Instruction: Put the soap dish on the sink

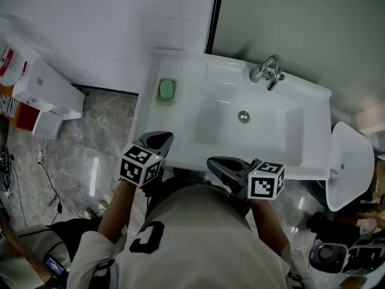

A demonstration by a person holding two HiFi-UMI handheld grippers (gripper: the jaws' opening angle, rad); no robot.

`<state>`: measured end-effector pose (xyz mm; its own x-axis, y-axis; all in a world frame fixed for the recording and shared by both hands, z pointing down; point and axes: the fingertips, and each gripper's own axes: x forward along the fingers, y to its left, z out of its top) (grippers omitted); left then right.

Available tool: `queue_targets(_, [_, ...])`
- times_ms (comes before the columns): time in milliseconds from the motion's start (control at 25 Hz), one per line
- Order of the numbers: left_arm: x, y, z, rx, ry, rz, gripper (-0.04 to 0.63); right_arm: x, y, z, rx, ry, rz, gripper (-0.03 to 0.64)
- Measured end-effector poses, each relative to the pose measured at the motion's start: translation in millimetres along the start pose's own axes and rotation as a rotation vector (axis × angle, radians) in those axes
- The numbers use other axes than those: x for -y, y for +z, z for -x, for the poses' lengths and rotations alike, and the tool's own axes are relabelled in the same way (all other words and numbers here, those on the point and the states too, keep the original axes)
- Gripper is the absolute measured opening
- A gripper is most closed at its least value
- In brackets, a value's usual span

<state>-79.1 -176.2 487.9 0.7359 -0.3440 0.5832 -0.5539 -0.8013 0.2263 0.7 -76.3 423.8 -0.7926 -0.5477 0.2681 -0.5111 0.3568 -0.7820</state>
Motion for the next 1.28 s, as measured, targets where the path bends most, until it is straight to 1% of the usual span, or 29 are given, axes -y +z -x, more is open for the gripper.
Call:
queue_targets(200, [17,0,-2,0.006,-0.001,0.000,0.020,12,-13,20,0.018,-0.029,-0.083,0.009])
queue_targets(320, [25,2,3,0.037,0.019,0.004,0.020,12,-22,29,0.011,-0.034,-0.109,0.009])
queue_targets(400, [30,2,6,0.043,0.030,0.005,0.020,10,-27,33,0.008,-0.027,-0.111,0.009])
queue_targets(520, [43,-3,8,0.031,0.034,0.002,0.020,10,-37,41,0.011,-0.010,-0.118,0.009])
queue_targets(760, [76,-18,14,0.000,0.035,-0.016,0.020,4,-53,59,0.015,0.025,-0.160,0.009])
queue_targets(880, [89,-25,17,-0.004,0.046,-0.009,0.020,3,-65,68,0.010,0.044,-0.182,0.009])
queue_targets(1000, [96,-26,28,0.042,0.084,0.023,0.020,0,-80,72,-0.015,0.070,-0.197,0.009])
queue_targets(1120, [96,-28,45,0.113,0.107,0.090,0.020,-5,-93,69,-0.049,0.095,-0.206,0.009])
queue_targets(1200, [87,-29,65,0.145,0.105,0.136,0.020,-16,-95,57,-0.071,0.107,-0.211,0.009])
queue_targets(1280, [73,-30,92,0.152,0.110,0.169,0.020,-35,-95,40,-0.095,0.111,-0.219,0.009])
